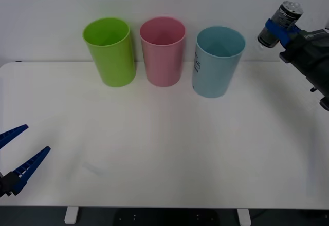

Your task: Grasp the object on the table and drop it into the matching bin: aluminum can to the light blue bin, PET bottle to the pink bin.

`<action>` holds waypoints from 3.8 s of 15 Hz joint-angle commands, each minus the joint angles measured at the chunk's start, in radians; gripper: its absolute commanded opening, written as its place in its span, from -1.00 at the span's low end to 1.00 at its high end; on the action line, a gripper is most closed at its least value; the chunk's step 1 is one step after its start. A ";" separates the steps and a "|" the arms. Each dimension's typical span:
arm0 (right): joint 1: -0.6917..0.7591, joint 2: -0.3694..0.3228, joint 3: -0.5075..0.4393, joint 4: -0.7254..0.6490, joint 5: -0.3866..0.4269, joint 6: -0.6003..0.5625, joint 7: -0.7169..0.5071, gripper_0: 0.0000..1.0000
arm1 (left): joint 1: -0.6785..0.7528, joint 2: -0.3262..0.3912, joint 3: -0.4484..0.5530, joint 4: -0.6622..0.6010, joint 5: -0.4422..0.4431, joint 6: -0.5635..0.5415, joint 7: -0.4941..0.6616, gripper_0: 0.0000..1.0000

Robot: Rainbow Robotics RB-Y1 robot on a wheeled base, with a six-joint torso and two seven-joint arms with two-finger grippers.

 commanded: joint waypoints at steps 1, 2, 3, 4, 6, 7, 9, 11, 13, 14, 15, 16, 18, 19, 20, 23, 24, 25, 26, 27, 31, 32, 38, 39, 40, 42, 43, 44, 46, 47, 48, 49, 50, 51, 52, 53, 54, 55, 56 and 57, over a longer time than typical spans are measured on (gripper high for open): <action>-0.079 0.003 0.044 0.059 0.019 -0.001 0.002 -1.00 | 0.000 0.000 0.000 0.000 0.000 0.000 0.000 1.00; -0.116 0.004 0.061 0.094 0.023 0.000 0.005 -1.00 | 0.000 0.000 0.000 0.000 0.000 0.000 0.000 1.00; -0.148 0.006 0.076 0.125 0.023 0.000 0.008 -1.00 | 0.000 0.000 0.000 0.000 0.000 0.000 0.000 1.00; -0.181 0.010 0.096 0.160 0.025 0.000 0.011 -1.00 | 0.000 0.000 0.000 0.000 0.000 0.000 0.000 1.00; -0.246 0.046 0.103 0.228 0.083 0.000 0.014 -1.00 | 0.000 0.000 0.000 0.000 0.000 0.000 0.000 1.00; -0.267 0.058 0.103 0.254 0.101 -0.001 0.014 -1.00 | 0.000 0.000 0.000 0.000 0.000 0.000 0.000 1.00; -0.330 0.098 0.103 0.327 0.152 -0.011 0.019 -1.00 | 0.000 0.000 0.000 0.000 0.000 0.000 0.000 1.00; -0.381 0.130 0.103 0.395 0.198 -0.009 0.026 -1.00 | 0.000 0.000 0.000 0.000 0.000 0.000 0.000 1.00; -0.410 0.151 0.104 0.436 0.226 -0.011 0.035 -1.00 | 0.000 0.000 0.000 0.000 0.000 0.000 0.000 1.00; -0.416 0.156 0.103 0.444 0.232 -0.011 0.040 -1.00 | 0.000 0.000 0.000 0.000 0.000 0.000 0.000 1.00; -0.418 0.158 0.103 0.444 0.232 -0.011 0.043 -1.00 | 0.000 0.000 0.000 0.000 0.000 0.000 0.000 1.00; -0.416 0.158 0.103 0.444 0.232 -0.015 0.046 -1.00 | 0.000 0.000 0.000 0.000 0.000 0.000 0.000 1.00; -0.416 0.158 0.104 0.444 0.232 -0.023 0.049 -0.99 | 0.000 0.000 0.000 0.000 0.000 0.000 0.000 1.00; -0.416 0.158 0.103 0.444 0.232 -0.028 0.052 -0.88 | 0.000 0.000 0.000 0.000 0.000 0.000 0.000 1.00; -0.416 0.158 0.104 0.444 0.232 -0.028 0.055 -0.29 | 0.000 0.000 0.000 0.000 0.000 0.000 0.000 1.00; -0.416 0.156 0.099 0.444 0.232 -0.044 0.074 1.00 | 0.000 0.000 0.000 0.000 0.000 0.000 0.000 1.00; -0.416 0.156 0.095 0.444 0.232 -0.054 0.078 1.00 | 0.000 0.000 0.000 0.000 0.000 0.000 0.000 1.00; -0.416 0.156 0.093 0.444 0.232 -0.058 0.083 1.00 | 0.000 0.000 0.000 0.000 0.000 0.000 0.000 1.00; -0.415 0.156 0.090 0.444 0.232 -0.061 0.085 1.00 | 0.000 0.000 0.000 0.000 0.000 0.000 0.000 1.00; -0.415 0.156 0.089 0.444 0.232 -0.061 0.088 1.00 | 0.000 0.000 0.000 0.000 0.000 0.000 0.000 1.00; -0.401 0.158 0.080 0.436 0.218 -0.061 0.097 1.00 | 0.000 0.000 0.000 0.000 0.000 0.000 0.000 1.00; -0.381 0.156 0.072 0.415 0.213 -0.061 0.098 1.00 | 0.000 0.000 0.000 0.000 0.000 0.000 0.000 1.00; -0.172 0.133 0.050 0.174 0.201 -0.063 0.092 1.00 | 0.000 0.000 0.000 0.000 0.000 0.000 0.000 1.00; -0.129 0.119 0.049 0.134 0.184 -0.067 0.092 1.00 | 0.000 0.000 0.000 0.000 0.000 0.000 0.000 1.00; -0.091 0.107 0.047 0.097 0.169 -0.071 0.097 1.00 | 0.000 0.000 0.000 0.000 0.000 0.000 0.000 1.00; -0.002 0.082 0.034 0.031 0.140 -0.092 0.104 1.00 | 0.000 0.000 0.000 0.000 0.000 0.000 0.000 1.00; 0.036 0.075 0.017 0.010 0.132 -0.118 0.112 1.00 | 0.000 0.000 0.000 0.000 0.000 0.000 0.000 1.00; 0.082 0.075 -0.016 -0.015 0.132 -0.166 0.123 1.00 | 0.000 0.000 0.000 0.000 0.000 0.000 0.000 1.00; 0.158 0.075 -0.078 -0.052 0.132 -0.245 0.141 1.00 | 0.000 0.000 0.000 0.000 0.000 0.000 0.000 1.00; 0.193 0.075 -0.109 -0.067 0.131 -0.287 0.149 1.00 | 0.000 0.000 0.000 0.000 0.000 0.000 0.000 1.00; 0.222 0.075 -0.140 -0.073 0.128 -0.330 0.158 1.00 | 0.000 0.000 0.000 0.000 0.000 0.000 0.000 1.00; 0.239 0.075 -0.158 -0.073 0.124 -0.360 0.166 1.00 | 0.000 0.000 0.000 0.000 0.000 0.000 0.000 1.00; 0.263 0.075 -0.190 -0.073 0.124 -0.403 0.184 1.00 | 0.000 0.000 0.000 0.000 0.000 0.000 0.000 1.00; 0.280 0.075 -0.206 -0.073 0.124 -0.426 0.201 1.00 | 0.000 0.000 0.000 0.000 0.000 0.000 0.000 1.00; 0.305 0.075 -0.223 -0.073 0.124 -0.442 0.259 1.00 | 0.000 0.000 0.000 0.000 0.000 0.000 0.000 1.00; 0.326 0.075 -0.233 -0.073 0.120 -0.451 0.296 1.00 | 0.000 0.000 0.000 0.000 0.000 0.000 0.000 1.00; 0.352 0.075 -0.244 -0.073 0.117 -0.468 0.333 1.00 | 0.000 0.000 0.000 0.000 0.000 0.000 0.000 1.00; 0.371 0.075 -0.256 -0.073 0.117 -0.489 0.355 1.00 | 0.000 0.000 0.000 0.000 0.000 0.000 0.000 1.00; 0.391 0.075 -0.273 -0.072 0.117 -0.520 0.373 1.00 | 0.000 0.000 0.000 0.000 0.000 0.000 0.000 1.00; 0.411 0.075 -0.290 -0.073 0.117 -0.552 0.374 1.00 | 0.000 0.000 0.000 0.000 0.000 0.000 0.000 1.00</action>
